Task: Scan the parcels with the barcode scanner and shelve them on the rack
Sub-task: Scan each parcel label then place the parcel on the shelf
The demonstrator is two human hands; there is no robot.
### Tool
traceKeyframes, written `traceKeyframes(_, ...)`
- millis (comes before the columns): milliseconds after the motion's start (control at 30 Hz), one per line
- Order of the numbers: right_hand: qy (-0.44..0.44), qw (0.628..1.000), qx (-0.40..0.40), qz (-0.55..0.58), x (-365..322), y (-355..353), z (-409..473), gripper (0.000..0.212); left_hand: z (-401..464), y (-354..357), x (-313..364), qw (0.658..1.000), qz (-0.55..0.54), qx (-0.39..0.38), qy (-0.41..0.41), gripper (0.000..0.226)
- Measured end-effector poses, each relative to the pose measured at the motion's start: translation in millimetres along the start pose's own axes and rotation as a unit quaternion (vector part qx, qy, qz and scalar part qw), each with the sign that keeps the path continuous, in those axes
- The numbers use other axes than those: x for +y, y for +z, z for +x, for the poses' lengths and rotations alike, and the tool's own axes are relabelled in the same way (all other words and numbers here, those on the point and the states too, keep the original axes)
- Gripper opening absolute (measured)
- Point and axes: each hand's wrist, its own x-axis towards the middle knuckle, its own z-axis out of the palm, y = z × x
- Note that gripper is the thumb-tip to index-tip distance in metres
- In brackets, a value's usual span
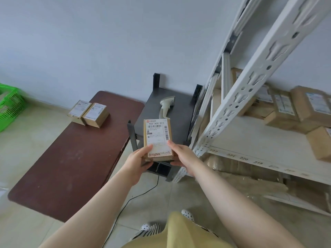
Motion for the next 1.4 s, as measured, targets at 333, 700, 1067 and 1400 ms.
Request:
traceKeyframes(333,0.024,0.999,-0.008,0.032,66.5,-94.4,-56.7,0.038,-4.8,68.5,-73.5,0.993,0.072,-0.064,-0.063,0.026)
traceKeyframes(700,0.048,0.993,0.048,0.093,145.2,-285.2,-121.5,0.053,-2.3,255.5,-175.6,0.984,0.115,-0.105,-0.083,0.03)
traceKeyframes(1067,0.037,0.98,0.097,0.169,167.0,-389.2,-148.7,0.069,12.0,374.6,-197.1,0.974,0.165,-0.129,-0.082,0.045)
traceKeyframes(1400,0.096,0.941,0.193,0.26,153.2,-452.9,-128.6,0.038,64.3,459.0,-192.6,0.961,0.21,-0.142,-0.106,0.038)
